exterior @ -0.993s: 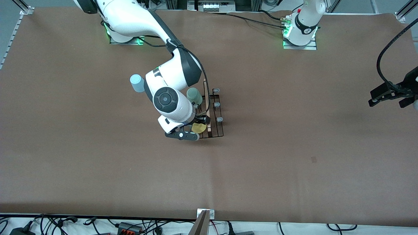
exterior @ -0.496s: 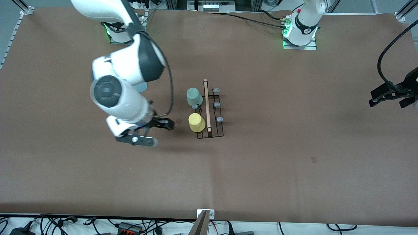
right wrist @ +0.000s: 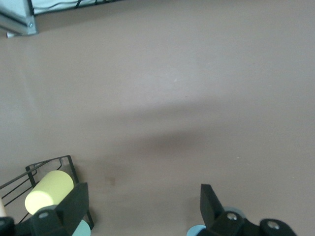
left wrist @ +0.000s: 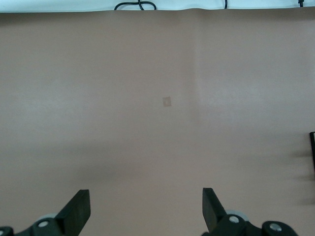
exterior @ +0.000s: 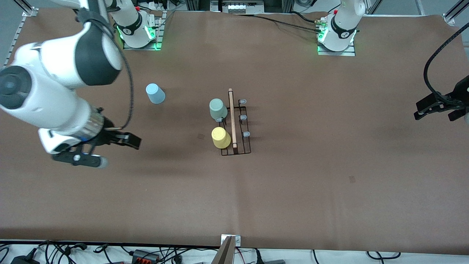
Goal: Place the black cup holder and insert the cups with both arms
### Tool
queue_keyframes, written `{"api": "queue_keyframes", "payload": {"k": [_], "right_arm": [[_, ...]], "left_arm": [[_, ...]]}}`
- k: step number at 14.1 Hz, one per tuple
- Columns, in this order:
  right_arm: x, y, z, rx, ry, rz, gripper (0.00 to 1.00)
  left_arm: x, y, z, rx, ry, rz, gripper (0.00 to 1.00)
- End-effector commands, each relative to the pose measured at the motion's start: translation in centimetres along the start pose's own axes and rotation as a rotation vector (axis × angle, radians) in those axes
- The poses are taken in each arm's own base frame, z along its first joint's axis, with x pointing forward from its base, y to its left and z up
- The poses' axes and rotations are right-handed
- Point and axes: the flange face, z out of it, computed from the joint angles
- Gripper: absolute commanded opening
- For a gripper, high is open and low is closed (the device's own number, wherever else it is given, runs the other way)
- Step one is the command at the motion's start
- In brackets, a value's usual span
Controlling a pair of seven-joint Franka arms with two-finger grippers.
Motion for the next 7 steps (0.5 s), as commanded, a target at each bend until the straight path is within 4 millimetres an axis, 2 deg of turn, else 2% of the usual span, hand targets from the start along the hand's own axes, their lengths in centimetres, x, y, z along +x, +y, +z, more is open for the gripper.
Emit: {"api": "queue_keyframes", "payload": {"k": [1,4,7], "right_arm": [[-0.4,6.8,-3.2,-0.008,0.009,-0.022,1.0],[-1.1,14.1,-5.4,-0.046,0.029,-0.081,1.0],[-1.5,18.5,-6.3,-0.052,0.024,-0.138,1.0]], "left_arm": [[-0.3,0.0,-0.2,-0.011,-0.002,0.007,1.0],[-0.2,0.0,-0.1,-0.012,-0.003,0.007,1.0],[-0.2,-0.1,-0.1,-0.011,-0.003,0.005,1.0]]}}
